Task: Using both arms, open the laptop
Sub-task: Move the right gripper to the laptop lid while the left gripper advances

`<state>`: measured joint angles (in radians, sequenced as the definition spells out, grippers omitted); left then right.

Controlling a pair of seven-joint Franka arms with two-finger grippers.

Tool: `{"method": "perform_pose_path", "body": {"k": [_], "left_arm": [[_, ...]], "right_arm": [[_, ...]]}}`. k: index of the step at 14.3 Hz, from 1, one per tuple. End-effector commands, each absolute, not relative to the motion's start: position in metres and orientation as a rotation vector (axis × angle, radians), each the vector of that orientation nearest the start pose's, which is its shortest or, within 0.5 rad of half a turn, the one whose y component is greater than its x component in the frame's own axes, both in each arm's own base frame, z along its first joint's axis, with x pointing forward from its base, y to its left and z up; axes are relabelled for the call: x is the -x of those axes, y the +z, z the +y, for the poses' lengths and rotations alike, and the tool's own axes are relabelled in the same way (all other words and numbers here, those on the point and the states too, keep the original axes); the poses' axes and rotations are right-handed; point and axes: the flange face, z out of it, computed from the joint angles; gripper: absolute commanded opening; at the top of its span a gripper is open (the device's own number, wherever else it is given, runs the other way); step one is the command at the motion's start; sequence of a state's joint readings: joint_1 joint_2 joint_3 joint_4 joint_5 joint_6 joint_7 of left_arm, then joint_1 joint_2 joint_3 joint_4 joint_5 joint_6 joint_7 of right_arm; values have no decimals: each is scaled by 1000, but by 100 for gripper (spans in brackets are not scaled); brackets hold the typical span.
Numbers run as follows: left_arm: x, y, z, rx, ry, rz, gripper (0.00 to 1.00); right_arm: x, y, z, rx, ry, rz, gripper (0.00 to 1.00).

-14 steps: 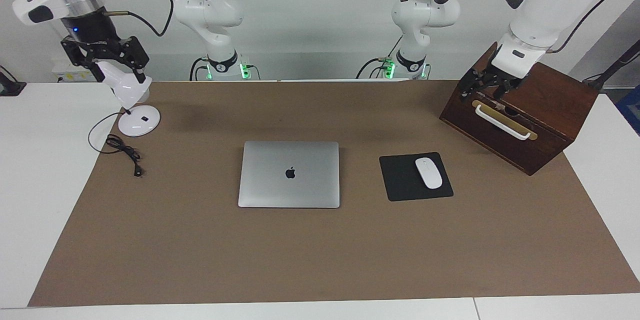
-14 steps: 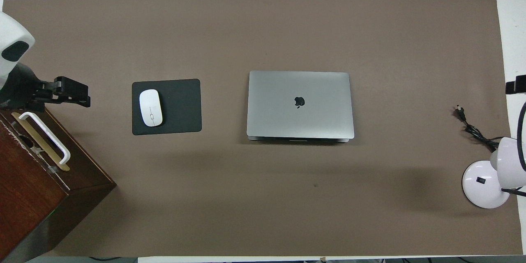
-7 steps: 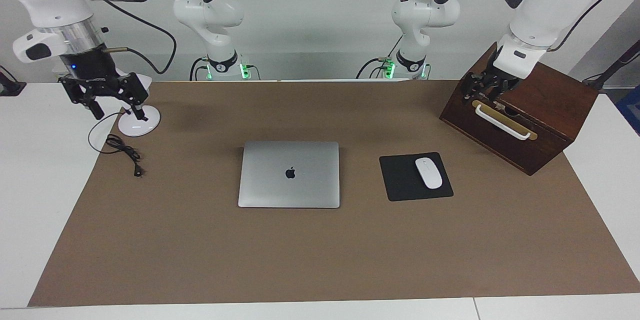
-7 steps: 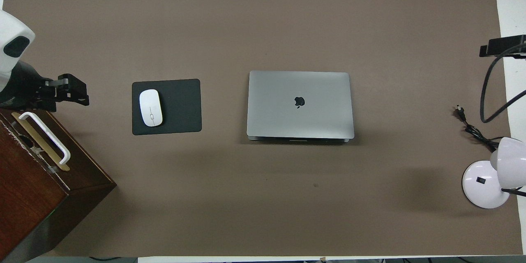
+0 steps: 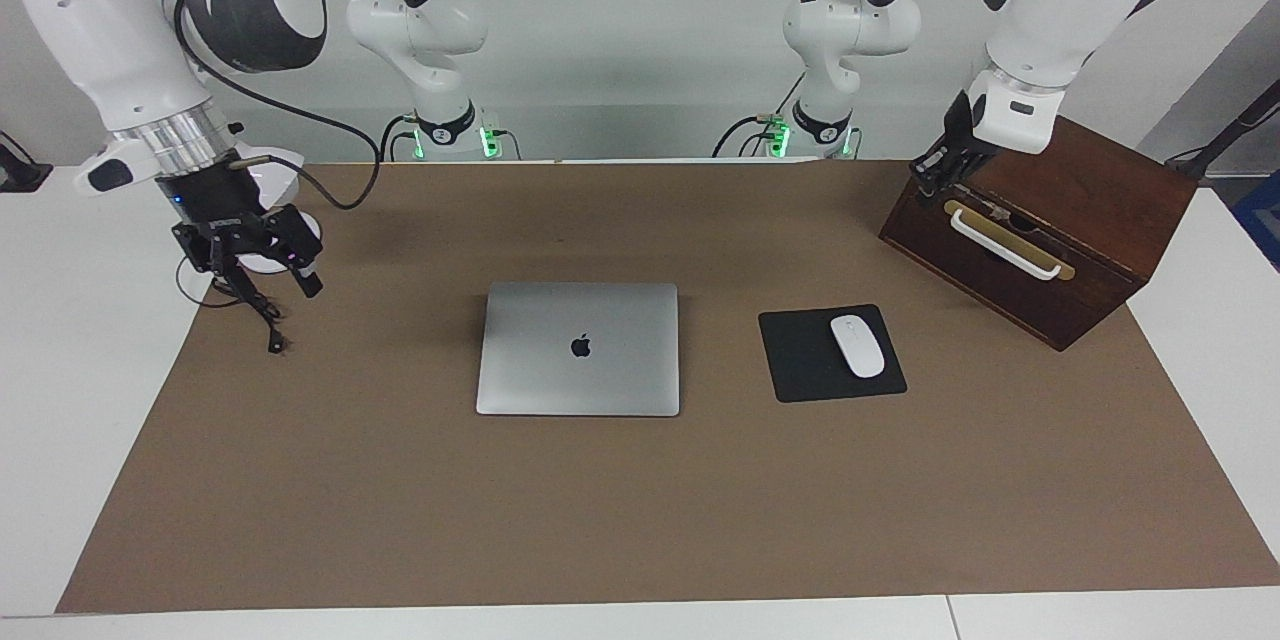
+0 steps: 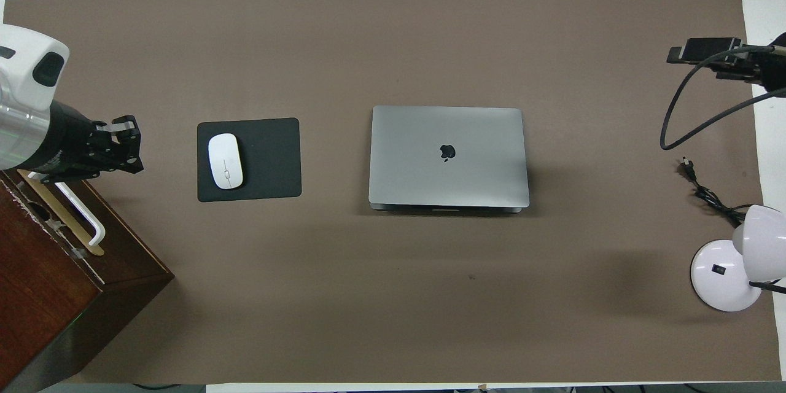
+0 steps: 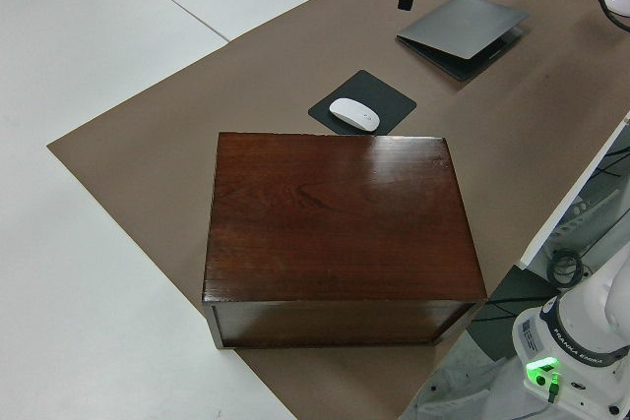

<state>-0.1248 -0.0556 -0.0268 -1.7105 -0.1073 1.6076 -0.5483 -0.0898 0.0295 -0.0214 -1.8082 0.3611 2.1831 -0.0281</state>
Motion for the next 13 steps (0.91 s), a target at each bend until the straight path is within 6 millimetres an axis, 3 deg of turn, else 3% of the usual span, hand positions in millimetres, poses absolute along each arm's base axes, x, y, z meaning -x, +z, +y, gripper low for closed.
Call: {"method": "perform_pose_path", "body": {"k": [1,4,7,10,13], "left_arm": [[-512,572,-97,3194,121,-908,0],[-511,552,-106,3177,171,-1259,0],[-509,525,-116,3153,278,-1406,0],[-513,494,-134,3067,325,-1707,0],[-514,479,-139,3021,393,-1851,0]], "right_arm": [[-587,536,-44,2670,-557,428,99],[-579,511,-16,2503,-586,543,99],[-564,502,15,2360,-599,634,99],[-542,489,52,2234,-590,747,99],[-520,477,80,2169,-573,876,99]]}}
